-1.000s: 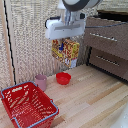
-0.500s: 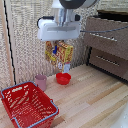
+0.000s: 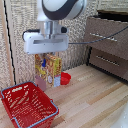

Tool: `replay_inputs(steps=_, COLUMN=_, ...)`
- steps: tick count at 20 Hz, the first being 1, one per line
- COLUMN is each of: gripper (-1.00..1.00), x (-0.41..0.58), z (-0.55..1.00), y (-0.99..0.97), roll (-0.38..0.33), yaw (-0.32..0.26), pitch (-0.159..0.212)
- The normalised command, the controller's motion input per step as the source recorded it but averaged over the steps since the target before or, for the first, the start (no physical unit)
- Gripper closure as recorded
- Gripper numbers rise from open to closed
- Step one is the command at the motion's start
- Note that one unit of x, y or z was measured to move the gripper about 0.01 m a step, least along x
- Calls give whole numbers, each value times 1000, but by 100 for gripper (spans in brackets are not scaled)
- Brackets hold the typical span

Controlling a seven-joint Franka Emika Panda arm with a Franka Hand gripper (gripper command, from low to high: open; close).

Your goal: Meticulously direct the gripper system near the nourishment stick. Grapple the nourishment stick firmly with the gripper system. Progress with the gripper system grasping the stick toward the storage box. Tenderly permit the nourishment stick to descend into the box.

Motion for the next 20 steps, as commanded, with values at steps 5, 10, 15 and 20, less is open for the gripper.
replay_inputs(steps=5, gripper=100, x=0, z=-375, y=750, roll=-2, yaw=0, pitch=84)
replay_inputs(steps=10, gripper=-100, x=8, z=-329, y=174, roll=7, yaw=0, pitch=16)
replay_inputs(steps=15, gripper=-100, x=88, z=369, y=-104, roll=-1, yaw=24, pitch=-33)
replay_inputs(steps=20, gripper=-100, x=195, z=673, y=-239, roll=5, yaw=15, pitch=-79)
